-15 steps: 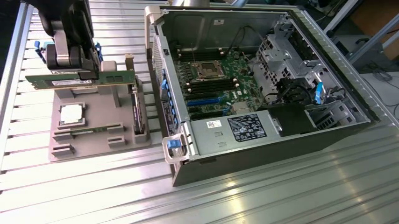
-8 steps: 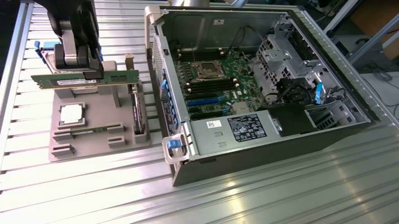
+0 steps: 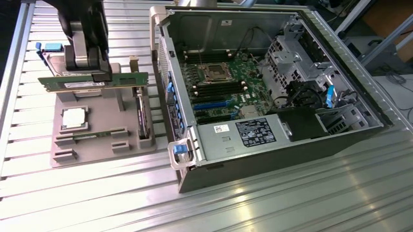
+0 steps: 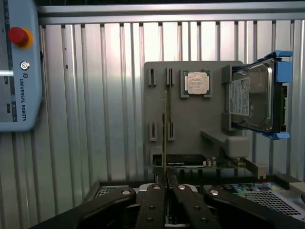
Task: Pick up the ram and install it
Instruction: 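Pick up the ram and move it above insertion slot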
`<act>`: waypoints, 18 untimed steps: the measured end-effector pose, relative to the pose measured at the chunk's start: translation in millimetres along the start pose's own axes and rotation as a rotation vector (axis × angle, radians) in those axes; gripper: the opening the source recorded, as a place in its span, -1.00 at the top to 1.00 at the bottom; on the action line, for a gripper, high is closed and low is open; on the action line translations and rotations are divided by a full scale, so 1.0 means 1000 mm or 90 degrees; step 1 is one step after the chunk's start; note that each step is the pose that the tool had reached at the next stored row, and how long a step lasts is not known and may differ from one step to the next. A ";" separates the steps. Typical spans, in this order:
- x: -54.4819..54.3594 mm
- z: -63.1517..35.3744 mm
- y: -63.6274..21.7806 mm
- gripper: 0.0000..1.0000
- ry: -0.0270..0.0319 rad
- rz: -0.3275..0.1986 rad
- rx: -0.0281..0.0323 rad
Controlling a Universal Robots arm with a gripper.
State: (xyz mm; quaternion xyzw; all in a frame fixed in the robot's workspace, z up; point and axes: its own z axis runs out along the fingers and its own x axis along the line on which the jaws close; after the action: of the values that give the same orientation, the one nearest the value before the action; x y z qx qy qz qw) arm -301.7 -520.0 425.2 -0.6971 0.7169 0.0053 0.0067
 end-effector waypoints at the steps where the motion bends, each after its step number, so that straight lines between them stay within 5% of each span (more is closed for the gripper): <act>1: 0.000 0.0000 -0.0013 0.76 0.0000 0.000 0.0000; 18: -0.001 0.0000 -0.0205 0.76 0.0000 0.000 0.0000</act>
State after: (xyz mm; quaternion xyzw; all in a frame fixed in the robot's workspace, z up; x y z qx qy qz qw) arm -281.2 -520.0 425.3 -0.6971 0.7170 0.0053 0.0066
